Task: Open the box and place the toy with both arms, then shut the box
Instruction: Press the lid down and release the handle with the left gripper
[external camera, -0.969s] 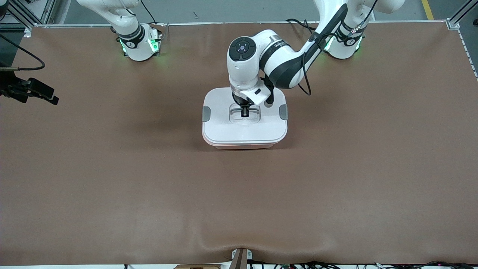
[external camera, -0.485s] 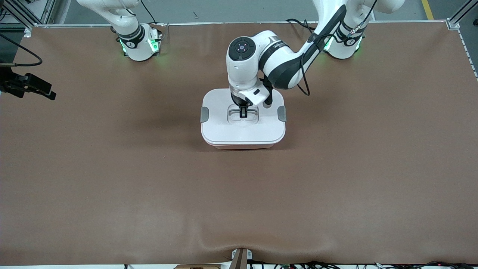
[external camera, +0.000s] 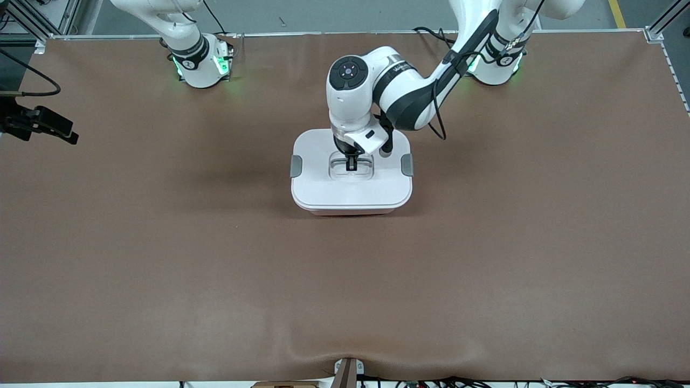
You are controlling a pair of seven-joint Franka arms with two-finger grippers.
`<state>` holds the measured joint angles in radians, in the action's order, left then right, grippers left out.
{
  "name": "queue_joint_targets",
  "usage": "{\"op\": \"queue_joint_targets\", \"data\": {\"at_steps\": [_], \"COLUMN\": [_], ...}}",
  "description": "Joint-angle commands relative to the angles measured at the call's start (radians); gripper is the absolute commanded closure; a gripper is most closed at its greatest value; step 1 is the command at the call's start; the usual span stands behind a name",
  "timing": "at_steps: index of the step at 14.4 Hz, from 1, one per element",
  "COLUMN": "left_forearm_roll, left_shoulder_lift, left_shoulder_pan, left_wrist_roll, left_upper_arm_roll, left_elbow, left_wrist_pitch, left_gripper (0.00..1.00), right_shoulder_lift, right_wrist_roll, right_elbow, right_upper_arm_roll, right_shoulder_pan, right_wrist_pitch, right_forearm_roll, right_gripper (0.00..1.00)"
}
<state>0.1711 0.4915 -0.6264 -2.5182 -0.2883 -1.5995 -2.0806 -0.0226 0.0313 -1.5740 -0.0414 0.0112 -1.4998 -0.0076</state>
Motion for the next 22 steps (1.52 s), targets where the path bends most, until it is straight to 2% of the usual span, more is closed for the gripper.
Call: {"op": "queue_joint_targets", "data": {"at_steps": [1, 5, 13, 14, 15, 16, 17, 22], "left_forearm_roll": [0.028, 0.033, 0.031, 0.031, 0.028, 0.030, 0.031, 0.034], "left_shoulder_lift": [0.016, 0.016, 0.024, 0.024, 0.021, 0.022, 0.021, 0.009], "left_shoulder_pan": [-0.009, -0.007, -0.010, -0.010, -0.007, -0.006, -0.012, -0.009], "left_wrist_roll": [-0.039, -0.039, -0.037, -0.031, -0.030, -0.031, -0.028, 0.015], "left_upper_arm_roll": [0.001, 0.001, 0.001, 0.001, 0.001, 0.001, 0.003, 0.011], "left_elbow": [0.013, 0.010, 0.012, 0.013, 0.015, 0.016, 0.015, 0.035], "left_wrist_pitch": [-0.015, -0.016, -0.016, -0.016, -0.016, -0.016, -0.012, 0.005], "left_gripper": [1.00, 1.00, 1.00, 0.81, 0.50, 0.07, 0.00, 0.00], "right_shoulder_lift": [0.006, 0.006, 0.006, 0.007, 0.007, 0.007, 0.007, 0.004], "right_wrist_roll": [0.002, 0.002, 0.002, 0.002, 0.002, 0.004, 0.004, 0.005], "right_elbow": [0.014, 0.014, 0.012, 0.014, 0.014, 0.012, 0.014, 0.019], "right_upper_arm_roll": [-0.002, -0.003, -0.006, -0.008, -0.008, -0.008, -0.006, -0.006], "right_shoulder_pan": [-0.013, -0.002, 0.001, 0.003, 0.003, 0.003, 0.003, 0.004], "right_wrist_pitch": [0.010, 0.013, 0.020, 0.018, 0.018, 0.020, 0.015, 0.010], "right_forearm_roll": [-0.008, 0.047, 0.047, 0.047, 0.046, 0.046, 0.047, 0.047], "right_gripper": [0.00, 0.00, 0.00, 0.00, 0.00, 0.00, 0.00, 0.00]}}
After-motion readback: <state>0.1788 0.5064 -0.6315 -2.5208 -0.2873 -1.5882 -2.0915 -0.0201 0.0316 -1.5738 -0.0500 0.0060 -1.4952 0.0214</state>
